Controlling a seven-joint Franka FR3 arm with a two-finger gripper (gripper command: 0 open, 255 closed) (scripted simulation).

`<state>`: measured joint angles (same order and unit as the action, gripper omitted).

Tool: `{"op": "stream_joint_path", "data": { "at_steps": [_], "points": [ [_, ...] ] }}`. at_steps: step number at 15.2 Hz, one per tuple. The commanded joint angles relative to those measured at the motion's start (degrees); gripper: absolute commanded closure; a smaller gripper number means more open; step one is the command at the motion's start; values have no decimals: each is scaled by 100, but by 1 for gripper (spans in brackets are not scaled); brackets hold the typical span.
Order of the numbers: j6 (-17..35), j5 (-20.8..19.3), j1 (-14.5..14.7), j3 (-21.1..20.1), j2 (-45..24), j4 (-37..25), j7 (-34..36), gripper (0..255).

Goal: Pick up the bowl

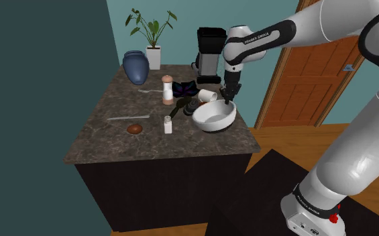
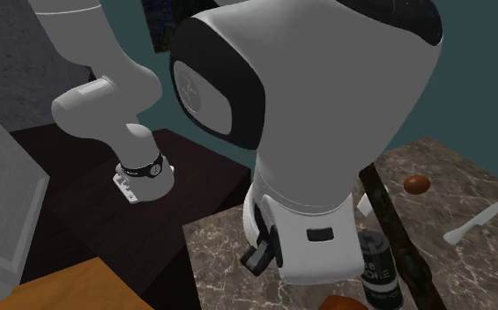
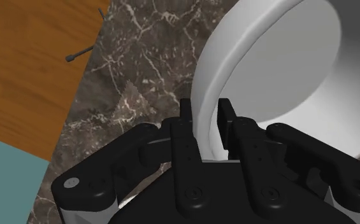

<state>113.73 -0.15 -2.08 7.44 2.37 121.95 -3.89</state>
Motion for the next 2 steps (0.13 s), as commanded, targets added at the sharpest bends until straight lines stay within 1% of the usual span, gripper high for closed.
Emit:
{"op": "stream_joint_path", "data": {
  "at_steps": [1, 2],
  "points": [
    [-97, -4, 0, -1, 55, -52, 2, 255],
    [-97, -4, 0, -1, 55, -53, 2, 255]
  ]
}}
